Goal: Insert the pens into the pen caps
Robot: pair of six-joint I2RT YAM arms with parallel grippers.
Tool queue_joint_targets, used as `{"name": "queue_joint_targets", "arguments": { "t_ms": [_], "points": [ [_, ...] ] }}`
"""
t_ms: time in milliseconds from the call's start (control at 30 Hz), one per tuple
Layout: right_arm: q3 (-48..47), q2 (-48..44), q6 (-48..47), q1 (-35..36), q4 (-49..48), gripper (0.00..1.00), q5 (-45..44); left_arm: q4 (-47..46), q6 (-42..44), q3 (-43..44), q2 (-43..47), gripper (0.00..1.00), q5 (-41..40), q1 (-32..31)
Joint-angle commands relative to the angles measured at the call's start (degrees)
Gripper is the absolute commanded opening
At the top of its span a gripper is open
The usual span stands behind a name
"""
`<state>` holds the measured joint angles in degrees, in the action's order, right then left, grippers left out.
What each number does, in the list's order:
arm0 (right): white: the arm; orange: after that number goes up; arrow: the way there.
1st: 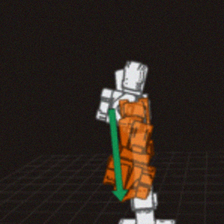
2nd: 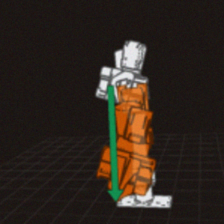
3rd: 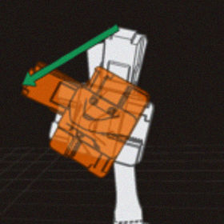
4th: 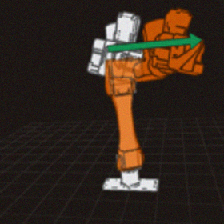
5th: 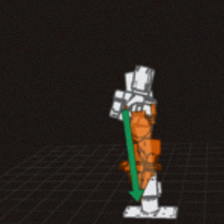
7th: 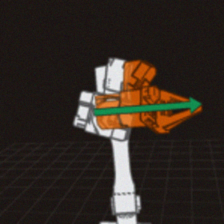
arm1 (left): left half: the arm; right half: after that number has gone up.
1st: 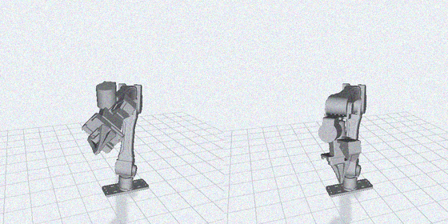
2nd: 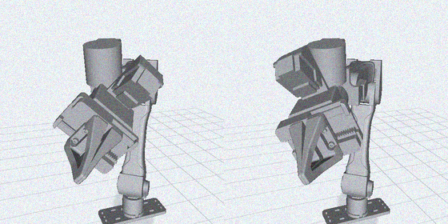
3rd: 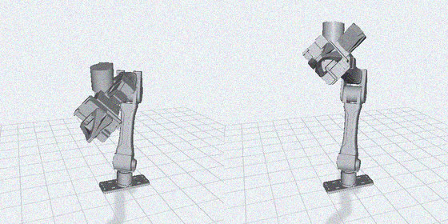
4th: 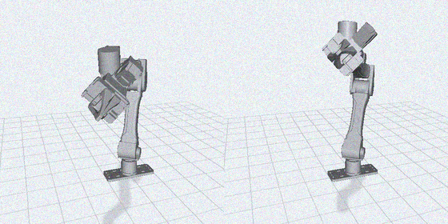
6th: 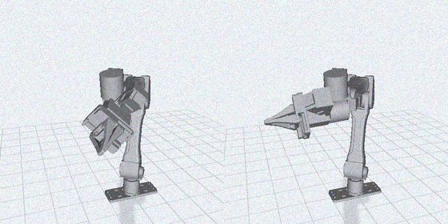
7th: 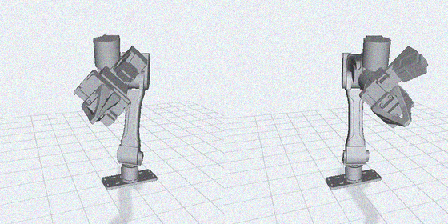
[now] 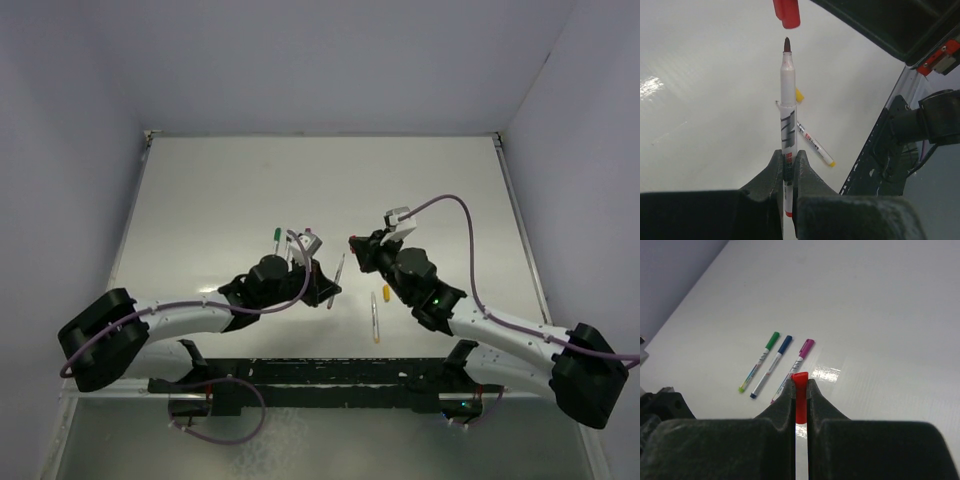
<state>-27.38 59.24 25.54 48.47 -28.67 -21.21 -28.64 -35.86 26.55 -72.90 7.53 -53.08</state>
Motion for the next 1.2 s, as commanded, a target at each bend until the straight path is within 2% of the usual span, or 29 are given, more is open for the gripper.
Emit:
{"name": "queue_joint_targets", "arguments": {
  "t_ms": [0, 567, 767, 1167],
  "points": [
    [2.60, -3.15, -2.42, 0.05, -10.75, 0.00, 1.37, -5.40, -0.68, 3.08, -1.93, 0.00, 1.32, -2.94],
    [9.88, -8.53, 3.19, 0.05, -20.70, 0.00, 1.97, -11.16, -1.71, 3.20, -4.57, 0.00, -2.54, -5.41],
    [11.92, -8.31, 4.89, 0.05, -25.05, 0.00, 2.48, -11.51, -1.54, 3.38, -4.67, 0.00, -3.44, -5.45],
    [11.87, -6.95, 6.28, 0.05, -26.86, 0.00, 3.28, -11.71, -1.58, 3.42, -5.17, 0.00, -3.79, -5.49]
  ]
}}
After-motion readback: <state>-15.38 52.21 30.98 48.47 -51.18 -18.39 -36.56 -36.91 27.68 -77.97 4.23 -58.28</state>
